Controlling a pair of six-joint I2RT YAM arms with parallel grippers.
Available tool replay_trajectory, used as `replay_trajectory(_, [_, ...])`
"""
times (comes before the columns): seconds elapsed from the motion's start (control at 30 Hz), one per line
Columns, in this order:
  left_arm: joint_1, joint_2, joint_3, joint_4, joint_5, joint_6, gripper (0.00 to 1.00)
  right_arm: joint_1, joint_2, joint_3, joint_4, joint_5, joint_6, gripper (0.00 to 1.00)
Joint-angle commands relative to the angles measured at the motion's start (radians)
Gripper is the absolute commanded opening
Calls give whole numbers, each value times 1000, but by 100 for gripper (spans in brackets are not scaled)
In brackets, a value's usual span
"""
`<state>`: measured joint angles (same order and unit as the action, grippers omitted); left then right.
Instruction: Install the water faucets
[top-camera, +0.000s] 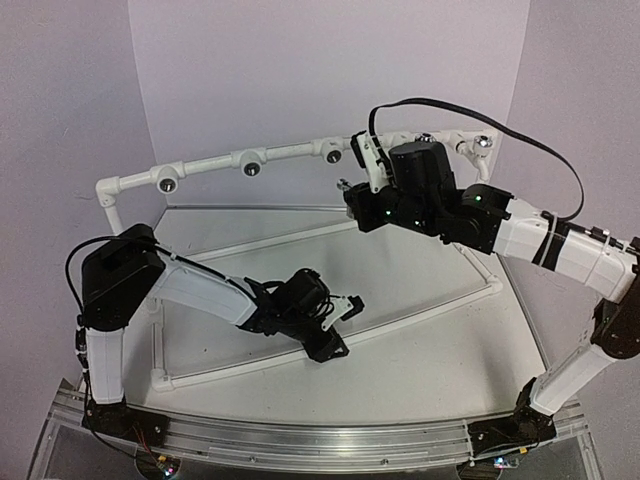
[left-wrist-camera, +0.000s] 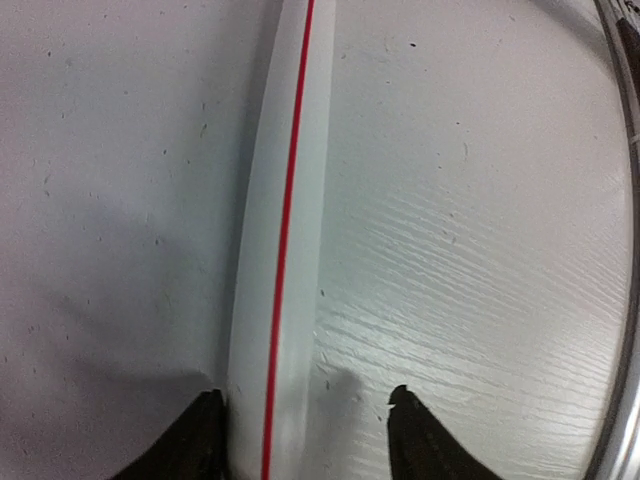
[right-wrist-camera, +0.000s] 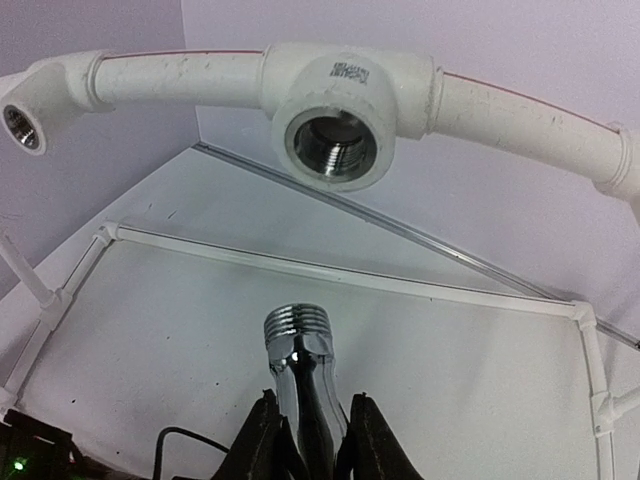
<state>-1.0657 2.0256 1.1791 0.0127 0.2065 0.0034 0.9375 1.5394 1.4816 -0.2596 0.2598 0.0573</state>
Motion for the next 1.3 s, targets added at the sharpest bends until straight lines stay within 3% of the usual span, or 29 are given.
replay_trajectory(0.0, [-26, -213, 8, -144, -20, -44, 66, 4, 8, 82, -22, 64, -48, 0])
replay_trajectory(0.2, [19, -449, 82, -275, -19, -53, 81, 4, 18, 111, -39, 62, -83, 0])
replay_trajectory(0.4, [156, -586, 225, -414, 60, -104, 82, 4, 14, 115, -40, 36, -86, 0])
replay_trajectory(0.53, [183, -640, 333, -509, -11, -60, 82, 4, 11, 115, -39, 40, -85, 0])
replay_trajectory(0.83, [198, -693, 554, -628, -265, -5, 82, 3, 5, 101, -39, 44, -92, 0])
replay_trajectory(1.07, [219, -633, 722, -714, -487, 58, 84, 4, -1, 83, -30, 21, -79, 0])
replay_trajectory(1.17, [273, -607, 731, -775, -485, 76, 88, 4, 3, 90, -28, 2, -83, 0])
replay_trajectory(1.27, [383, -587, 747, -821, -382, 55, 90, 4, 6, 94, -26, -9, -85, 0])
